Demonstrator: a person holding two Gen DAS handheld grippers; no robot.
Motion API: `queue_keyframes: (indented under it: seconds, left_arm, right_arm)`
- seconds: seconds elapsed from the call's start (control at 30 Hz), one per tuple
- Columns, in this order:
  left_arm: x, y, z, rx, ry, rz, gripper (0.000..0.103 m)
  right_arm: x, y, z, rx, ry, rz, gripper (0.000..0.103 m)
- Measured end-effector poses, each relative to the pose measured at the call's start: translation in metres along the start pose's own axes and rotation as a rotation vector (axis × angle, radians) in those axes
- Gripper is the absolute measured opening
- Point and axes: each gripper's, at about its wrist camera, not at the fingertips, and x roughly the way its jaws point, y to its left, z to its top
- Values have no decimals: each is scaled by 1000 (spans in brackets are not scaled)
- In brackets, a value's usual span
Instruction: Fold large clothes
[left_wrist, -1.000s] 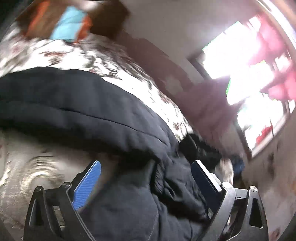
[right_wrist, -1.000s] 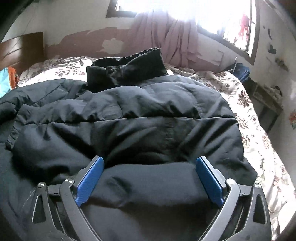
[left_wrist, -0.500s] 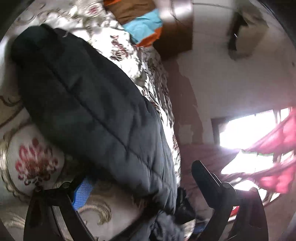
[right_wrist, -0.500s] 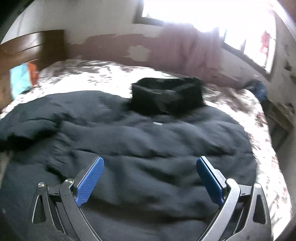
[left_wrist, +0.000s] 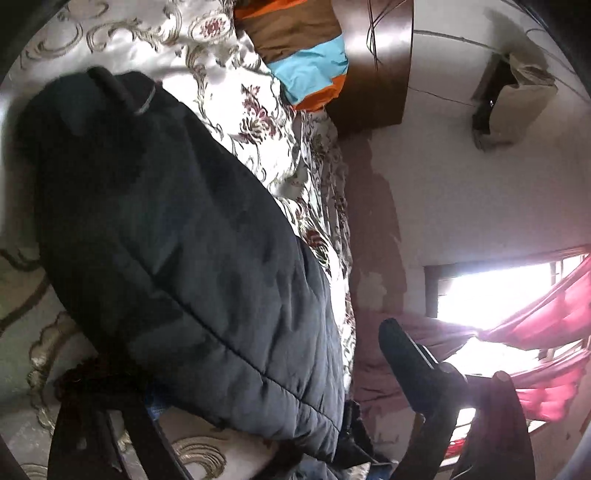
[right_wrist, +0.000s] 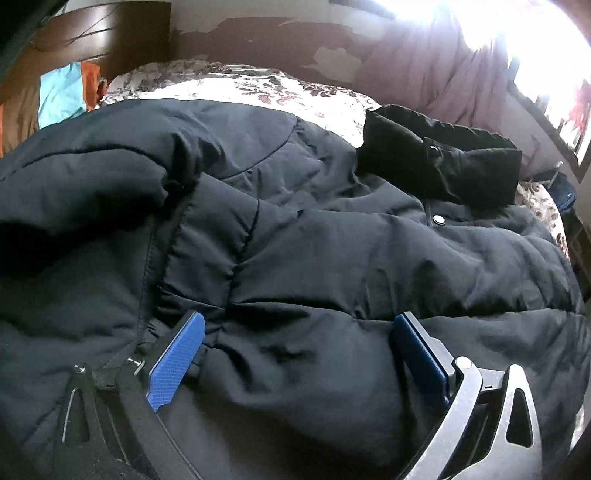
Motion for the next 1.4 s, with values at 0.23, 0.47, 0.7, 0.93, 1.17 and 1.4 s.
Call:
queue_keyframes:
  seconds: [0.23,0.47,0.7,0.93,1.17,1.4]
  left_arm:
    - [-5,4,14,30,-40,66,16]
    - [-14,-41,23,223,-90,-40,9]
    - [-39,-132,-11,692,-64,-217,9]
    - [-53,-189,-113,1095,107,-384,9]
    - [-29,-187,-215,1316,405,-388,9]
    - [4,-148,-292,1390,812,-288,33]
  right_arm:
    - [0,-3,-4,6,-9,5,101]
    - [-13,-12,-3,57,-51,38,101]
    - [-78,-82,-21,255,-111,155,101]
    - [-119,-175,-73,359,-97,98,101]
    - [-119,-247,-127,540,-57,85,101]
    - [-97,-260,-156,697,-42,196,101]
